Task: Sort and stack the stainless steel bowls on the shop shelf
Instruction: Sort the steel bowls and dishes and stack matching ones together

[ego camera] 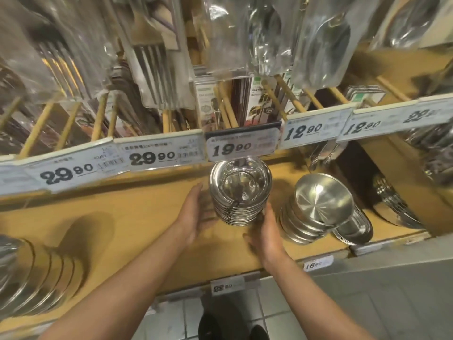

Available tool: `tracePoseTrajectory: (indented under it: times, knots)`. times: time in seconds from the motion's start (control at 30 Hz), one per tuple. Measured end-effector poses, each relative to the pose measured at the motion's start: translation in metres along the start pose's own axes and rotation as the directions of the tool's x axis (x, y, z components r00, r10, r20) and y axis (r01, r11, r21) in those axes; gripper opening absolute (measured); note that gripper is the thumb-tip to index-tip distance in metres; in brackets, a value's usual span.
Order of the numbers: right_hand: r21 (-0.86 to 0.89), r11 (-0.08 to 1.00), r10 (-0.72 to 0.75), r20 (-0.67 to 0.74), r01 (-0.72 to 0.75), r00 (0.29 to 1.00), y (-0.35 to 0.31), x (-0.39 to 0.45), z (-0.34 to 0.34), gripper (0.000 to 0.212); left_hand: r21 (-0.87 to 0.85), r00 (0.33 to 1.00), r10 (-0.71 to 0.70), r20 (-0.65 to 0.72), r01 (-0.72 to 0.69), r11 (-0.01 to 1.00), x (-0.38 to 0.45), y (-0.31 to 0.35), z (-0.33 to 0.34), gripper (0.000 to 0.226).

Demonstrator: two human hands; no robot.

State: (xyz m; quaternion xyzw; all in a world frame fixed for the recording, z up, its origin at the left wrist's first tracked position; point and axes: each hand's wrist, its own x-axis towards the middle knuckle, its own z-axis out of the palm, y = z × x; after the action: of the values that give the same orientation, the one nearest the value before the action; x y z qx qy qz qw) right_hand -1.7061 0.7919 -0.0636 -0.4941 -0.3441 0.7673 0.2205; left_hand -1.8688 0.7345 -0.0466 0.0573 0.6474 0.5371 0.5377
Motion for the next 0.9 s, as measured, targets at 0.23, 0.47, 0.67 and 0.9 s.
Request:
tracePoseTrajectory:
  times: [0.23, 0.47, 0.67, 0.9]
  knots:
    - [-0.071, 0.987, 0.136, -0.111, -0.144, 0.985, 0.037, -0.063, -0.082, 0.044, -0.004, 0.987, -0.146, -0.066, 0.146, 0.989, -0.061, -0.063, 0.021, 0.034]
    - [-0.072, 0.997, 0.022, -0.231, -0.040, 0.973, -0.026, -0.066, -0.158, 0.035, -0.005, 0.991, -0.123, 0.045, 0.124, 0.992, -0.071, -0.071, 0.110, 0.032]
    - [-0.109, 0.994, -0.023, -0.134, 0.008, 0.991, -0.051, -0.051, -0.165, 0.036, -0.031, 0.993, -0.041, 0.111, 0.044, 0.999, -0.058, -0.078, 0.144, 0.041]
    - [-0.126, 0.989, -0.073, -0.003, 0.072, 0.997, -0.054, -0.025, -0.170, 0.046, -0.172, 0.975, 0.072, 0.208, -0.036, 0.984, -0.041, -0.083, 0.158, 0.036]
